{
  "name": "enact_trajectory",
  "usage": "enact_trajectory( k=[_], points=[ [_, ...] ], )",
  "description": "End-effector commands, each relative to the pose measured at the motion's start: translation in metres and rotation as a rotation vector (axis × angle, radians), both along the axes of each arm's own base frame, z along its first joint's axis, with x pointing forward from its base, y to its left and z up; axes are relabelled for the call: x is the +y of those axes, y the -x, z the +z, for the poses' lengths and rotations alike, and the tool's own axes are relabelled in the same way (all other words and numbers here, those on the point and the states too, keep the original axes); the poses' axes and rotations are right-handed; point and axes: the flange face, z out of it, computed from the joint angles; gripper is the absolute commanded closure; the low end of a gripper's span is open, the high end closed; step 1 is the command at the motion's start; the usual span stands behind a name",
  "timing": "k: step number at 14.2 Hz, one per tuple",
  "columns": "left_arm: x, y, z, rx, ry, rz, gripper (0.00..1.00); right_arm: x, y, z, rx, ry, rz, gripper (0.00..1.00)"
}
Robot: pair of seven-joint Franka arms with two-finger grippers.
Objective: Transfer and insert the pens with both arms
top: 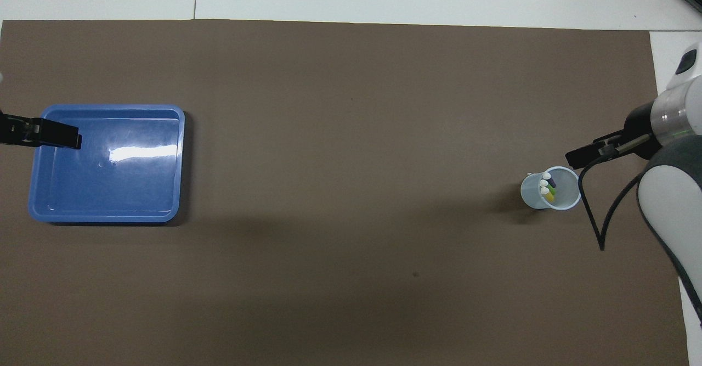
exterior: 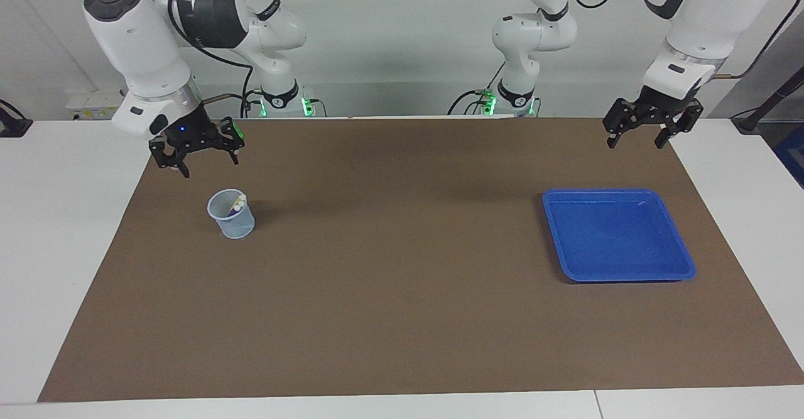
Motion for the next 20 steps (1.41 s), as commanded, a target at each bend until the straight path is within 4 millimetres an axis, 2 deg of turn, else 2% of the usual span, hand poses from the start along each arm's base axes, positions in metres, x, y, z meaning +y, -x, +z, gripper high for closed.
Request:
enact_trajectory(
  k=[1,10,14,17,18,20],
  points=[
    [-0.006,-0.001,-0.002,0.023,0.032,0.052,0.00,-0.008,0.009,0.004,0.022,-0.001,-0.028,0.00],
    [-0.005,0.002,-0.002,0.042,0.038,0.063,0.00,-0.008,0.006,0.008,0.011,0.000,-0.047,0.00],
    [-0.002,0.002,-0.002,0.043,0.038,0.071,0.00,-0.007,0.005,0.024,-0.016,-0.006,-0.115,0.00],
    [0.000,0.002,-0.002,0.042,0.038,0.075,0.00,-0.012,0.007,0.026,-0.017,-0.017,-0.131,0.00],
    [0.000,0.002,-0.002,0.040,0.038,0.075,0.00,-0.004,0.007,0.027,-0.019,-0.017,-0.130,0.00],
    [0.000,0.002,-0.002,0.040,0.038,0.075,0.00,0.000,0.007,0.028,-0.020,-0.018,-0.191,0.00]
  ],
)
